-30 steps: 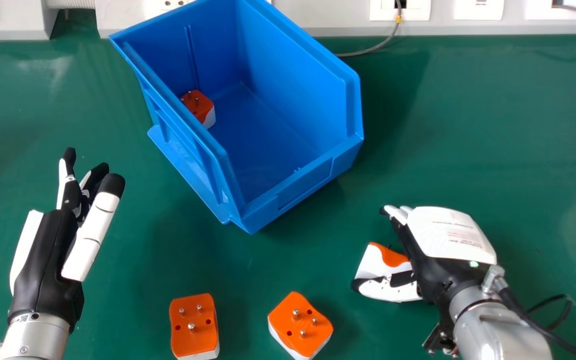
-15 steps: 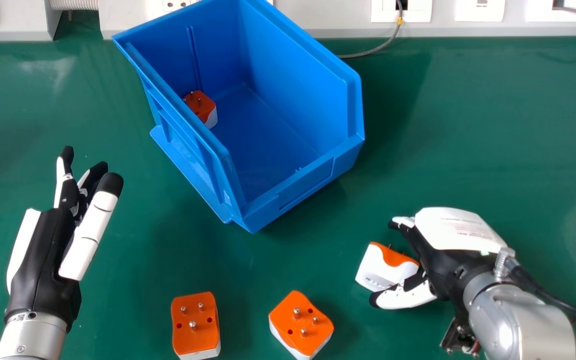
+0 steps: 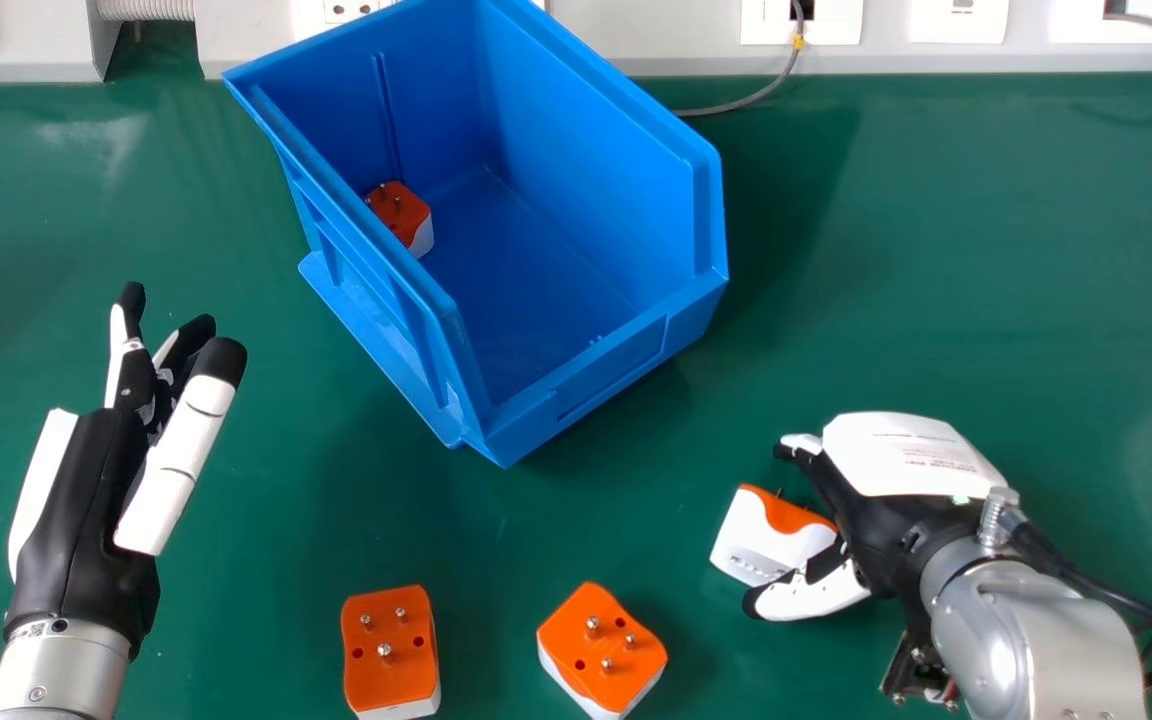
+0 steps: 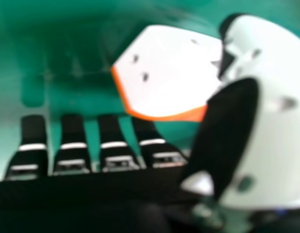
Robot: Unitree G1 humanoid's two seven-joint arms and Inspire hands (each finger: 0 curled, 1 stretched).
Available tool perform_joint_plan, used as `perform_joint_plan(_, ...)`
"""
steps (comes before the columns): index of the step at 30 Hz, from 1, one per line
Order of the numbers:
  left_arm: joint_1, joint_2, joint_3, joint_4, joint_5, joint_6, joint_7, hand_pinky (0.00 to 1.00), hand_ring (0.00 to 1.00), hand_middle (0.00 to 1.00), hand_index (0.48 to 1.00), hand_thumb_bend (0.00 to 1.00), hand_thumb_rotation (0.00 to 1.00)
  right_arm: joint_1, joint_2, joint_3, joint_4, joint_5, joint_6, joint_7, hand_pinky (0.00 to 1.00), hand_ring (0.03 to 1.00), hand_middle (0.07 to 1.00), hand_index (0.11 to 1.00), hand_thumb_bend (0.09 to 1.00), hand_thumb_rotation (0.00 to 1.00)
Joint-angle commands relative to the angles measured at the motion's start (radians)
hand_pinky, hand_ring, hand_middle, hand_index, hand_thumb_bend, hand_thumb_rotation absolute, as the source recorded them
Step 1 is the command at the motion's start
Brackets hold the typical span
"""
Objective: Pick all objects and put in blue box
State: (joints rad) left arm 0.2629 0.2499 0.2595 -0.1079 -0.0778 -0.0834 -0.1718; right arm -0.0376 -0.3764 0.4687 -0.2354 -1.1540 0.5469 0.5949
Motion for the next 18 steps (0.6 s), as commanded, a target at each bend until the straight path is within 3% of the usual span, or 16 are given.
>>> perform_joint_plan(1, 0.0, 0.007, 0.002, -0.033, 0.002, 0.0, 0.003, 0.91, 0.94, 0.95, 0.985, 0.76, 0.86, 0.002, 0.007, 0.016, 0.017, 0.002, -0.009, 0.023, 0.82, 0.86, 0.892, 0.872, 0.417, 0.4)
perform_joint_plan(9, 0.001, 0.005, -0.003, -0.051, 0.011, 0.016, 0.009, 0.91, 0.94, 0.95, 0.986, 0.77, 0.86, -0.014, 0.04, 0.044, 0.033, -0.028, 0.004, 0.059, 0.78, 0.845, 0.871, 0.84, 0.416, 0.39)
perform_joint_plan(13, 0.001, 0.005, -0.003, -0.055, 0.012, 0.023, 0.011, 0.91, 0.94, 0.95, 0.987, 0.77, 0.86, -0.008, 0.023, 0.048, 0.026, -0.019, -0.037, 0.045, 0.74, 0.821, 0.85, 0.824, 0.416, 0.39)
perform_joint_plan(18, -0.001, 0.002, -0.004, -0.069, 0.004, 0.038, 0.01, 0.91, 0.94, 0.95, 0.987, 0.76, 0.86, 0.027, 0.043, 0.026, 0.057, 0.029, -0.095, -0.114, 0.69, 0.752, 0.781, 0.742, 0.413, 0.37)
